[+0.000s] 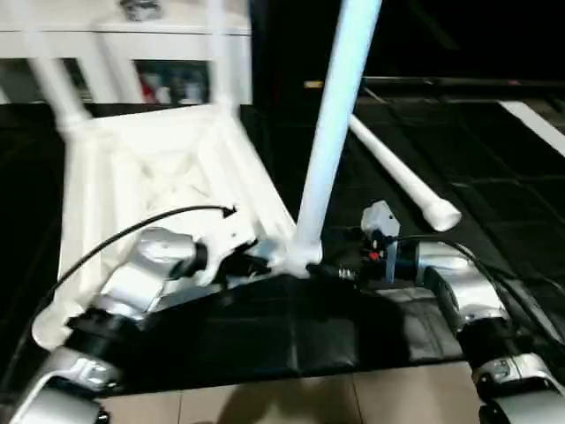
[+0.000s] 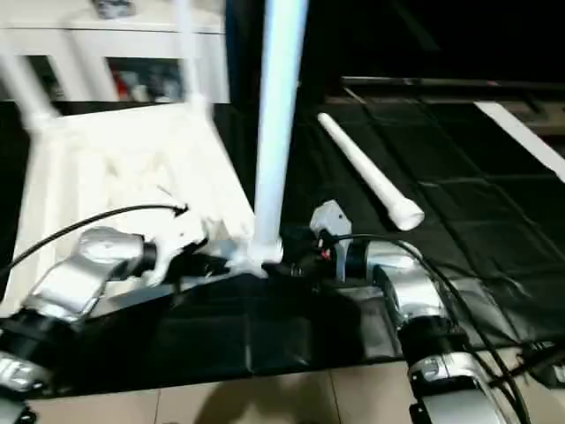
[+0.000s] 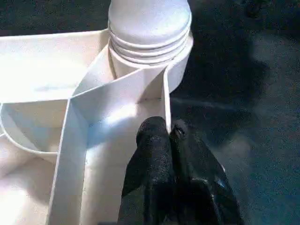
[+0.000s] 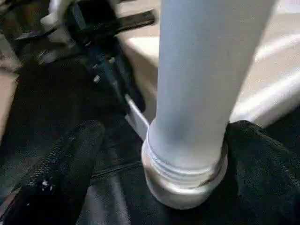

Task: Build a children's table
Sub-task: Rotate leg to tighten

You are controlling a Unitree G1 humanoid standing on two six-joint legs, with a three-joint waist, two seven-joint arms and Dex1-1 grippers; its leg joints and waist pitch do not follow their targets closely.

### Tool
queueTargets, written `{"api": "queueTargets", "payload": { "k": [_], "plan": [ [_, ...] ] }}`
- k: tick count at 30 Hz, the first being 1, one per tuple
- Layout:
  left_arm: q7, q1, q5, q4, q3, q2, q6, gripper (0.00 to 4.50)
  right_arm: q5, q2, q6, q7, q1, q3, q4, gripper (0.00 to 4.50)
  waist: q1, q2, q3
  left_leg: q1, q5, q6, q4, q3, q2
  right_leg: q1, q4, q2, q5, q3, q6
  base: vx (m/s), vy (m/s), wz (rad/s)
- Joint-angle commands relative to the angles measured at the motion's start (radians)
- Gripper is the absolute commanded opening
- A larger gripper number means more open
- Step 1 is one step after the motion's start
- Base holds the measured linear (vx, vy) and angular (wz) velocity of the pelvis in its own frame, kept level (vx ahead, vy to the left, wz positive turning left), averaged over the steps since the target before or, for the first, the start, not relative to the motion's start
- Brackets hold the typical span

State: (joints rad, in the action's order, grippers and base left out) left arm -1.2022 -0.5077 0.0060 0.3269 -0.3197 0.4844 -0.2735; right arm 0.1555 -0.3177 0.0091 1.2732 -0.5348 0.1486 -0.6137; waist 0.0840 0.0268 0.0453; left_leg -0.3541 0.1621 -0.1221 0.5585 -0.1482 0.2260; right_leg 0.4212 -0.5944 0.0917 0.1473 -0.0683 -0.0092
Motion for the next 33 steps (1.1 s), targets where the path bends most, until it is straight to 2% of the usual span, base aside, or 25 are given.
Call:
{"api": "queueTargets", "payload": {
  "k": [1,5,6,8,10,12,16,17,22,31,33],
  "plan": [
    [-0.102,0.005,-0.006,-0.034,-0.065,0.013,0.044,0.0,-0.012,-0.018,-0.008,0.06,-0.031,0.025,-0.01,4.46,0.002,-0.005,-0.064,0.002,0.272,0.056,-0.055,-0.028,-0.005,-0.058,0.061,0.024,0.256,0.028,-0.215,0.0,0.0,0.0],
    [-0.155,-0.002,0.009,-0.02,-0.099,0.037,0.093,0.0,-0.023,-0.006,-0.02,0.098,-0.062,0.044,-0.056,4.46,0.01,-0.007,-0.063,0.002,0.282,0.048,-0.056,-0.028,-0.004,-0.059,0.058,0.025,0.251,0.028,-0.223,0.0,0.0,0.0],
    [-0.163,-0.007,0.017,-0.013,-0.11,0.042,0.108,0.0,-0.037,0.0,-0.04,0.106,-0.069,0.058,-0.073,4.17,0.012,-0.008,-0.062,0.002,0.294,0.044,-0.057,-0.028,-0.004,-0.058,0.059,0.026,0.267,0.028,-0.219,0.0,0.0,0.0],
    [-0.172,-0.012,0.02,-0.005,-0.114,0.042,0.119,0.0,-0.037,0.003,-0.038,0.115,-0.073,0.066,-0.076,4.09,0.015,-0.007,-0.061,0.004,0.305,0.036,-0.058,-0.027,-0.005,-0.058,0.062,0.026,0.297,0.029,-0.207,0.0,0.0,0.0],
    [-0.177,-0.02,0.022,0.004,-0.118,0.039,0.129,0.0,-0.036,0.008,-0.037,0.124,-0.076,0.073,-0.078,4.04,0.02,-0.007,-0.062,0.003,0.296,0.033,-0.058,-0.027,-0.004,-0.059,0.059,0.026,0.288,0.03,-0.203,0.0,0.0,0.0],
    [-0.182,-0.025,0.022,0.009,-0.118,0.038,0.134,0.0,-0.034,0.009,-0.036,0.131,-0.078,0.077,-0.079,3.66,0.021,-0.008,-0.062,0.005,0.3,0.031,-0.059,-0.027,-0.004,-0.057,0.06,0.026,0.288,0.03,-0.203,0.0,0.0,0.0],
    [-0.192,-0.034,0.021,0.027,-0.119,0.037,0.153,0.0,-0.038,0.009,-0.062,0.15,-0.082,0.091,-0.096,3.48,0.021,-0.006,-0.064,0.002,0.297,0.03,-0.058,-0.027,-0.005,-0.06,0.059,0.026,0.285,0.029,-0.201,0.0,0.0,0.0],
    [-0.193,-0.035,0.021,0.028,-0.119,0.037,0.156,0.0,-0.037,0.01,-0.066,0.151,-0.083,0.089,-0.1,3.23,0.021,-0.006,-0.064,0.002,0.297,0.03,-0.058,-0.027,-0.005,-0.06,0.059,0.026,0.285,0.029,-0.201,0.0,0.0,0.0],
    [-0.194,-0.037,0.023,0.038,-0.122,0.042,0.172,0.0,-0.039,0.013,-0.075,0.16,-0.086,0.086,-0.111,2.8,0.02,-0.005,-0.064,0.002,0.287,0.033,-0.057,-0.027,-0.004,-0.06,0.057,0.025,0.274,0.029,-0.205,0.0,0.0,0.0],
    [-0.154,-0.034,0.021,0.056,-0.102,0.029,0.161,0.0,-0.026,0.023,-0.08,0.161,-0.067,0.091,-0.103,2.63,0.022,-0.006,-0.064,0.001,0.282,0.033,-0.057,-0.027,-0.005,-0.061,0.058,0.026,0.28,0.029,-0.202,0.0,0.0,0.0],
    [-0.082,-0.025,-0.005,0.052,-0.06,-0.009,0.1,0.0,-0.013,0.04,-0.042,0.113,-0.032,0.075,-0.075,2.63,0.023,-0.006,-0.063,0.002,0.292,0.031,-0.057,-0.028,-0.004,-0.059,0.059,0.026,0.291,0.029,-0.202,0.0,0.0,0.0]
  ]
}}
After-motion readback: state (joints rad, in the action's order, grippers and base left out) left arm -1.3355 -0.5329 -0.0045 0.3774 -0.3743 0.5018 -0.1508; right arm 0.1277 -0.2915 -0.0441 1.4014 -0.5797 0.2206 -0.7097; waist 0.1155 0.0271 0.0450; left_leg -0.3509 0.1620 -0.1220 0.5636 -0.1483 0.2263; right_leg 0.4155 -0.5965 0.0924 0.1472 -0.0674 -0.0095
